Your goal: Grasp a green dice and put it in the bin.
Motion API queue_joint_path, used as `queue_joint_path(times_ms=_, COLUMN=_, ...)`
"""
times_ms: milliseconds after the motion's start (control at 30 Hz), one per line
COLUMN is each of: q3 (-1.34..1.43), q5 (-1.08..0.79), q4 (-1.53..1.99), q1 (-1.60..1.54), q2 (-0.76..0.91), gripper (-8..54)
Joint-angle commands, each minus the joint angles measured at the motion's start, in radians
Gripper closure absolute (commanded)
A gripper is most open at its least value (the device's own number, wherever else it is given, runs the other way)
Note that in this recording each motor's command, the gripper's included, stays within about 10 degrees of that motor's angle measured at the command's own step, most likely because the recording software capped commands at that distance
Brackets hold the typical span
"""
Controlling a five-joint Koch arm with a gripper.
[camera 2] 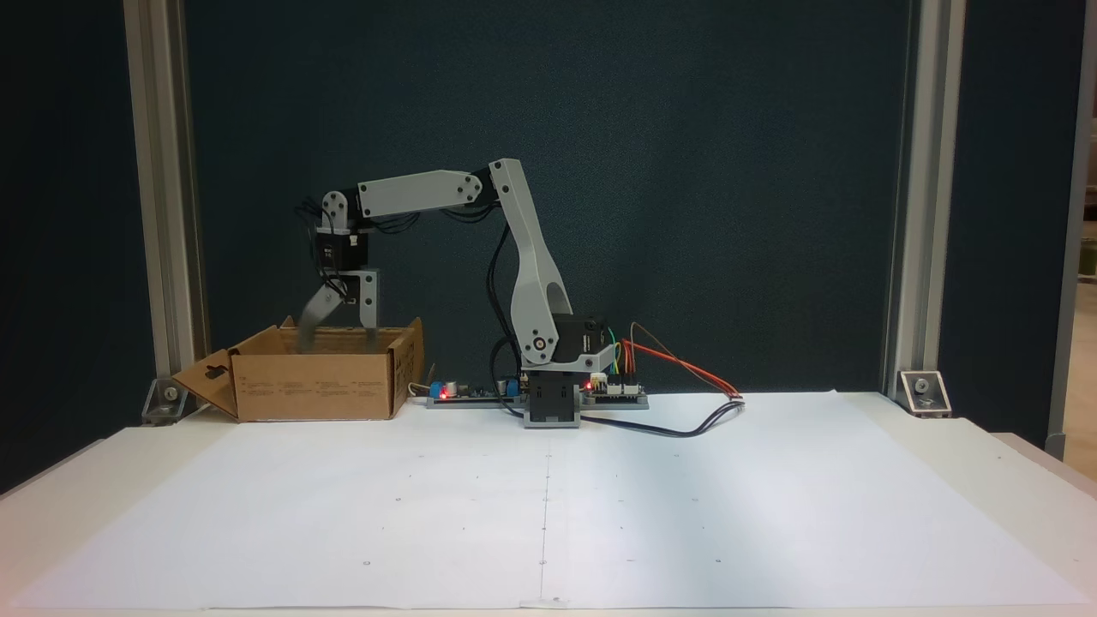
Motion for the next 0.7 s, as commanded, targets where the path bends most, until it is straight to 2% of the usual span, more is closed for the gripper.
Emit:
queue_joint_path(times_ms=0, q3=-0.067, q5=-0.064, q4=-0.095, q1=0.002, q2=0.015, gripper=-0.4)
queue_joint_path(times_ms=67, q3=-0.067, q5=-0.023, q4=-0.176, q1=-0.009, q2=0.015, gripper=1.5)
queue_joint_path(times_ms=167, q3=-0.067, q5=0.146, q4=-0.307, q1=-0.069, q2=0.046, gripper=2.7)
queue_joint_path(times_ms=433, q3=-0.067, q5=0.462, q4=-0.331, q1=-0.515, q2=0.382, gripper=1.9)
queue_joint_path(times_ms=667, q3=0.094, q5=0.460, q4=-0.331, q1=-1.021, q2=0.580, gripper=1.8)
